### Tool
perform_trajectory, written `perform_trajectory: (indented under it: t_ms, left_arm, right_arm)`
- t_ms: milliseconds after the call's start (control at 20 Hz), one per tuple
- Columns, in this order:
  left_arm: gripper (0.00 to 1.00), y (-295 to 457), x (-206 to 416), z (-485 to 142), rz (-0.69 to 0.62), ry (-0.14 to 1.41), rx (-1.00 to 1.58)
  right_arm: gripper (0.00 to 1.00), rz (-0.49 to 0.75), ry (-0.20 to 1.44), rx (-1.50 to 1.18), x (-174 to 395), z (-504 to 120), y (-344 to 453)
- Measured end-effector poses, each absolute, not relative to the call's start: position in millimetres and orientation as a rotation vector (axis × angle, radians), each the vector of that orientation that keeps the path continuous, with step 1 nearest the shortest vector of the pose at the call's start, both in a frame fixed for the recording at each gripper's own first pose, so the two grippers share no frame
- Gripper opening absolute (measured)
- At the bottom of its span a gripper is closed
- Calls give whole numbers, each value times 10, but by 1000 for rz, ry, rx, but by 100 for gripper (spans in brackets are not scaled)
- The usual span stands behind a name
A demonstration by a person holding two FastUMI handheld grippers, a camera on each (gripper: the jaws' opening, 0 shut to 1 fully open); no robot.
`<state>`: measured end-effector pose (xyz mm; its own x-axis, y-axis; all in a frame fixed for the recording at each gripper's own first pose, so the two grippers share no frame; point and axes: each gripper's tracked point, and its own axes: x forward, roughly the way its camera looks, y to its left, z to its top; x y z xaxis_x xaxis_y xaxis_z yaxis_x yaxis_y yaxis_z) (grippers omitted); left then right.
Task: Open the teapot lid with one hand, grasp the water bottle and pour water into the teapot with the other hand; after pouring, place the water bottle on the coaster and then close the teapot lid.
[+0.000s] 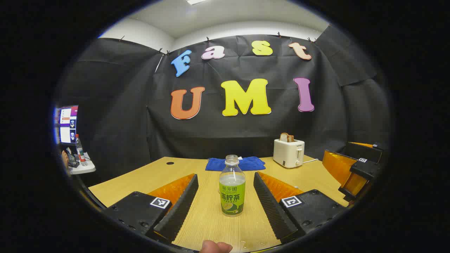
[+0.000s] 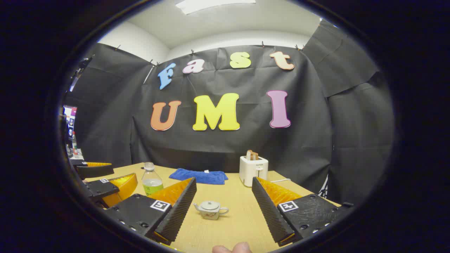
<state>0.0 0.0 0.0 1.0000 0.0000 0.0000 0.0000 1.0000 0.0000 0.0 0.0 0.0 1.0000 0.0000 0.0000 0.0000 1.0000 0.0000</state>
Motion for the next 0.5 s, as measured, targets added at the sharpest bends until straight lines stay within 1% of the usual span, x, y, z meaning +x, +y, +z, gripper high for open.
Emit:
perform_trajectory:
  t_ms: [50, 250, 300, 350, 500]
  left_arm:
    - [99, -14, -3, -6, -4, 2, 3]
    - [99, -48, -11, -5, -15, 4, 1]
    - [99, -32, -18, -3, -11, 3, 4]
    - [99, -14, -13, -5, -8, 0, 4]
    - [99, -7, 11, -29, -4, 5, -6]
  right_arm:
    - [95, -1, 0, -7, -3, -11, 0]
    - [95, 5, -8, 8, -14, 21, -4]
    - [97, 2, -6, 6, -3, 25, -9]
    - [95, 0, -5, 1, -3, 8, -25]
    - [95, 11, 15, -5, 7, -52, 21]
